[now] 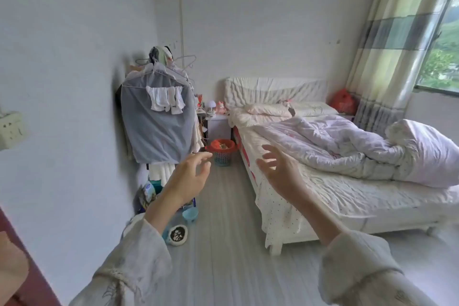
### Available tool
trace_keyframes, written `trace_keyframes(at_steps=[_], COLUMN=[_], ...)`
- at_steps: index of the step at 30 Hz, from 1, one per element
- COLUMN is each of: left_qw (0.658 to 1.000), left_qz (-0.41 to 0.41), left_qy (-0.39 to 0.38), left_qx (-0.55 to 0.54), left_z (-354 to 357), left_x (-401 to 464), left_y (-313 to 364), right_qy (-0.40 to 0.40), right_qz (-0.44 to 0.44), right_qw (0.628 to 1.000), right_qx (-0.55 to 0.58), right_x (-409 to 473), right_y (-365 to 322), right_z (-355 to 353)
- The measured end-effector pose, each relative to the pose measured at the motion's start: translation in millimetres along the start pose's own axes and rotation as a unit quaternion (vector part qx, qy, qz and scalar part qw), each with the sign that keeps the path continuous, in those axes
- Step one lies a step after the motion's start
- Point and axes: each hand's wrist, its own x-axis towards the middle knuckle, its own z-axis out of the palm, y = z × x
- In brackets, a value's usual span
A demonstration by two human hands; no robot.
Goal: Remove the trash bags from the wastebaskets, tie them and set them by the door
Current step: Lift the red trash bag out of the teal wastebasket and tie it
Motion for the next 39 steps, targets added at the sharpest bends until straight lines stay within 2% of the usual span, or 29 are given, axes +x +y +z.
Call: trace_keyframes(at_steps=[8,15,21,30,39], left_qw=[0.996,0.984,0.971,0.956,0.931], left_qz=[-0.067,-0.137,-0.172,-0.232,-0.307], left_qy=[-0.018,-0.074,-0.116,-0.114,-0.116], left_qx=[-0.064,-0.087,-0.123,-0.139,-0.158], left_z=[70.8,129.0,187.7,274.7,335.6], left_x=[81.1,199.7,321.2,525.3,720.2], left_y=[-86.6,-173.7,-220.1,-318.7,-404.0], right_qy=[-0.068,-0.118,-0.123,-0.17,-0.222], right_qz=[0.105,0.147,0.162,0.182,0.199], right_qw=[0.99,0.979,0.977,0.963,0.949], right_qx=[0.068,0.082,0.067,0.107,0.102], right_x=[90.8,227.4,344.1,567.5,790.9], right_y=[98.9,163.9,224.1,344.9,434.0], right_z=[74.1,139.1,166.9,227.7,277.8])
